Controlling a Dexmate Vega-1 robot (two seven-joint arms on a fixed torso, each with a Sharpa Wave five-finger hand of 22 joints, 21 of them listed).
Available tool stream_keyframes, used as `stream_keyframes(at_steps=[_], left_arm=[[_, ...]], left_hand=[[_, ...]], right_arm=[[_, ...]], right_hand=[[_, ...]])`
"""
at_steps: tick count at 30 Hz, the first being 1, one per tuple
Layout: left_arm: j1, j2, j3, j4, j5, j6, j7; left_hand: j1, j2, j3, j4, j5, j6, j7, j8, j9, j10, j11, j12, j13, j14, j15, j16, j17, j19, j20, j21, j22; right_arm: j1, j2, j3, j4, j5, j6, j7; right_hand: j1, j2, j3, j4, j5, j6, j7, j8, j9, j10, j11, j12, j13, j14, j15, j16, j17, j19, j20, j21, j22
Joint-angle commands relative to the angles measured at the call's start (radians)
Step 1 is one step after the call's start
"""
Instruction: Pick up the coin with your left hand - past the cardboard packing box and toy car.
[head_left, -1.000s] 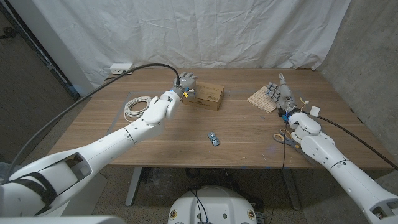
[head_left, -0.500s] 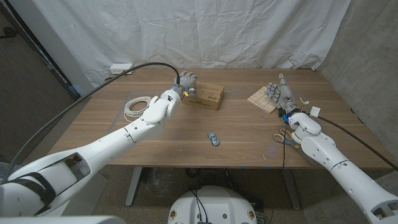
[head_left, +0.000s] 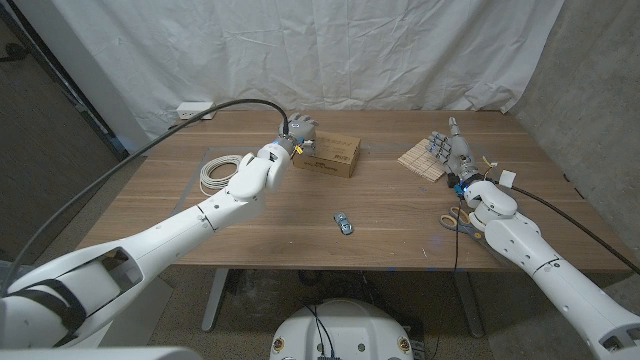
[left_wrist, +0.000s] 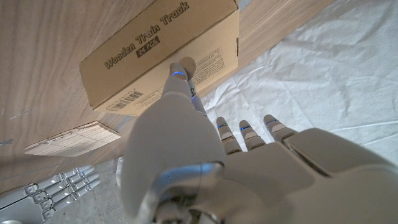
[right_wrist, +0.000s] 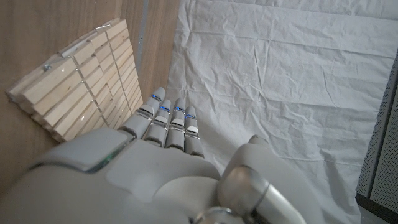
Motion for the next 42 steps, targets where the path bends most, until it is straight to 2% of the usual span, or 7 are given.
stream_keyframes(at_steps=[1, 8, 10, 29, 31, 36, 42], left_arm=[[0.005, 0.012, -0.026, -0.039, -0.005, 0.001, -0.016], [0.020, 0.022, -0.045, -0.071, -0.005, 0.003, -0.010], [0.027, 0.024, -0.064, -0.080, -0.042, -0.003, -0.022], [0.041, 0.048, -0.089, -0.160, -0.002, 0.021, -0.045], [0.047, 0.048, -0.092, -0.165, 0.010, 0.022, -0.028], [0.037, 0.045, -0.093, -0.180, 0.024, 0.027, -0.064], [0.040, 0.042, -0.101, -0.194, 0.039, 0.024, -0.059]], left_hand=[[0.007, 0.002, 0.005, 0.000, -0.003, 0.101, 0.010, 0.077, 0.006, 0.012, -0.003, 0.005, 0.002, 0.007, -0.088, 0.005, 0.003, 0.005, -0.006, 0.007, 0.002], [0.007, 0.002, 0.005, 0.001, -0.004, 0.103, 0.010, 0.079, 0.003, 0.020, -0.006, 0.004, 0.003, 0.015, -0.088, 0.005, 0.003, 0.005, -0.009, 0.006, 0.002], [0.007, 0.001, 0.005, 0.001, -0.004, 0.101, 0.011, 0.078, 0.003, 0.020, -0.005, 0.003, 0.003, 0.016, -0.089, 0.005, 0.003, 0.005, -0.008, 0.006, 0.002], [0.008, -0.002, 0.006, 0.002, -0.005, 0.103, 0.008, 0.081, -0.005, 0.027, -0.009, -0.005, 0.003, 0.020, -0.089, -0.001, 0.003, 0.008, -0.014, 0.004, 0.002], [0.008, -0.002, 0.006, 0.002, -0.005, 0.103, 0.008, 0.082, -0.004, 0.027, -0.008, -0.006, 0.003, 0.020, -0.089, -0.002, 0.003, 0.006, -0.014, 0.004, 0.002], [0.008, -0.002, 0.006, 0.002, -0.005, 0.104, 0.004, 0.084, -0.004, 0.033, -0.010, -0.006, 0.003, 0.023, -0.091, -0.002, 0.003, 0.006, -0.014, 0.003, 0.002], [0.008, -0.001, 0.007, 0.004, -0.005, 0.103, 0.004, 0.087, -0.002, 0.042, -0.013, -0.005, 0.003, 0.028, -0.091, -0.001, 0.004, 0.006, -0.015, 0.002, 0.002]], right_arm=[[0.001, -0.003, 0.000, -0.014, -0.005, 0.000, -0.004], [0.000, -0.002, 0.000, -0.022, -0.010, -0.002, -0.016], [-0.002, -0.002, 0.001, -0.023, -0.009, -0.003, -0.018], [-0.014, -0.013, 0.003, -0.057, -0.018, -0.016, -0.038], [-0.015, -0.014, 0.003, -0.059, -0.021, -0.016, -0.041], [-0.019, -0.015, 0.003, -0.065, -0.024, -0.011, -0.041], [-0.024, -0.016, 0.005, -0.071, -0.026, -0.008, -0.043]], right_hand=[[0.007, 0.004, -0.006, 0.001, -0.001, 0.007, -0.003, 0.001, 0.004, 0.004, 0.003, 0.001, 0.004, 0.007, 0.001, -0.002, 0.005, 0.006, -0.003, -0.003, 0.004], [0.007, 0.005, -0.006, 0.000, -0.001, 0.007, -0.003, 0.001, 0.004, 0.005, 0.003, 0.001, 0.004, 0.006, 0.001, -0.002, 0.005, 0.007, -0.002, -0.003, 0.004], [0.007, 0.005, -0.006, 0.000, -0.001, 0.007, -0.004, 0.001, 0.004, 0.005, 0.002, 0.001, 0.004, 0.007, -0.001, -0.002, 0.005, 0.007, -0.003, -0.003, 0.004], [0.008, 0.006, -0.008, 0.000, -0.002, 0.007, -0.003, 0.001, 0.004, 0.007, 0.003, 0.001, 0.004, 0.008, 0.000, -0.002, 0.005, 0.008, -0.004, -0.003, 0.004], [0.008, 0.006, -0.008, 0.000, -0.002, 0.007, -0.003, 0.001, 0.004, 0.007, 0.003, 0.002, 0.004, 0.008, 0.000, -0.002, 0.005, 0.008, -0.004, -0.003, 0.004], [0.008, 0.006, -0.008, 0.000, -0.003, 0.007, -0.001, 0.001, 0.004, 0.007, 0.003, 0.001, 0.004, 0.008, 0.000, -0.002, 0.005, 0.008, -0.003, -0.003, 0.004], [0.007, 0.007, -0.008, 0.000, -0.003, 0.007, -0.003, 0.001, 0.004, 0.009, 0.004, 0.002, 0.004, 0.009, -0.001, -0.002, 0.005, 0.008, -0.003, -0.003, 0.005]])
